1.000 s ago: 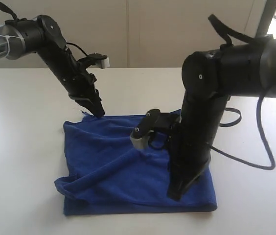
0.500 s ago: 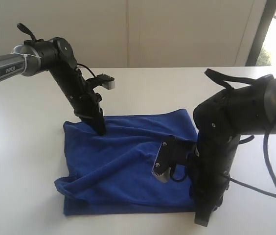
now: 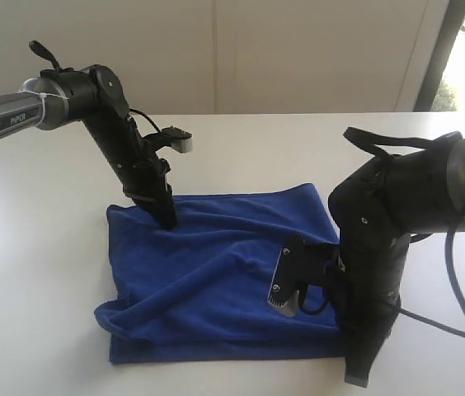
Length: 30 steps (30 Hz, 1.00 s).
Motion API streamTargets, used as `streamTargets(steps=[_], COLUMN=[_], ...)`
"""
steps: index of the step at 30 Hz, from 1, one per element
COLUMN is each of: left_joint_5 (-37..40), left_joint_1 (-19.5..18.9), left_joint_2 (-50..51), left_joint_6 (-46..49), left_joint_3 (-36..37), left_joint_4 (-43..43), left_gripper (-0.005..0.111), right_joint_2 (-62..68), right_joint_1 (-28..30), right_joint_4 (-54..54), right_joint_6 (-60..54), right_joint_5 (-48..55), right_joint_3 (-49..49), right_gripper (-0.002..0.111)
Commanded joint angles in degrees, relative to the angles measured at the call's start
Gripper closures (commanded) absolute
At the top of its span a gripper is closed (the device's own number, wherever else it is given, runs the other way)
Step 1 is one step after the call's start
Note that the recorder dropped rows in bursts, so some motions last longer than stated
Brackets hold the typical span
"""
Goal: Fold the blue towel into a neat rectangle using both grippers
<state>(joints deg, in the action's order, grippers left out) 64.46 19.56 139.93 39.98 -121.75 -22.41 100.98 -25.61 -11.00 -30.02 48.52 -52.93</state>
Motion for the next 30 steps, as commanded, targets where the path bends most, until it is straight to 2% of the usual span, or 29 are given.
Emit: streamTargets(steps=[1,10,20,22,28,30], left_joint_5=[1.92,1.52,1.64,1.85,2.94,3.63], left_joint_1=[0.17,-0.08,-0.57,-0.57,-0.57,-0.57], left_joint_2=[2.12,2.47,2.47,2.34,0.38,-0.59], left_joint_6=[-0.73,-1.13,-1.21,-1.21,-0.64,-0.64], left_joint_3=[0.05,0.05,0.05,0.05,-0.67,-1.55], left_joint_4=[0.74,2.34,1.93,0.68,-1.57,-2.15], left_gripper=[0.107,0.107,0.107,0.107,0.107,0.107], right_joint_2=[-0.54,-0.54,-0.54,-0.54,-3.51,-5.12], right_joint_1=[0.50,0.50,0.50,0.50,0.50,0.50], right_joint_4=[-0.91,-3.12,-1.71,-0.18,1.08,1.22], right_joint_6=[0.23,0.69,1.90,1.89,1.92,2.02], right_joint_5=[2.60,7.62,6.07,5.03,3.42,2.73], right_joint_3=[0.35,0.35,0.35,0.35,-1.46,-2.48], right_gripper=[0.108,0.108,0.107,0.102,0.063,0.057])
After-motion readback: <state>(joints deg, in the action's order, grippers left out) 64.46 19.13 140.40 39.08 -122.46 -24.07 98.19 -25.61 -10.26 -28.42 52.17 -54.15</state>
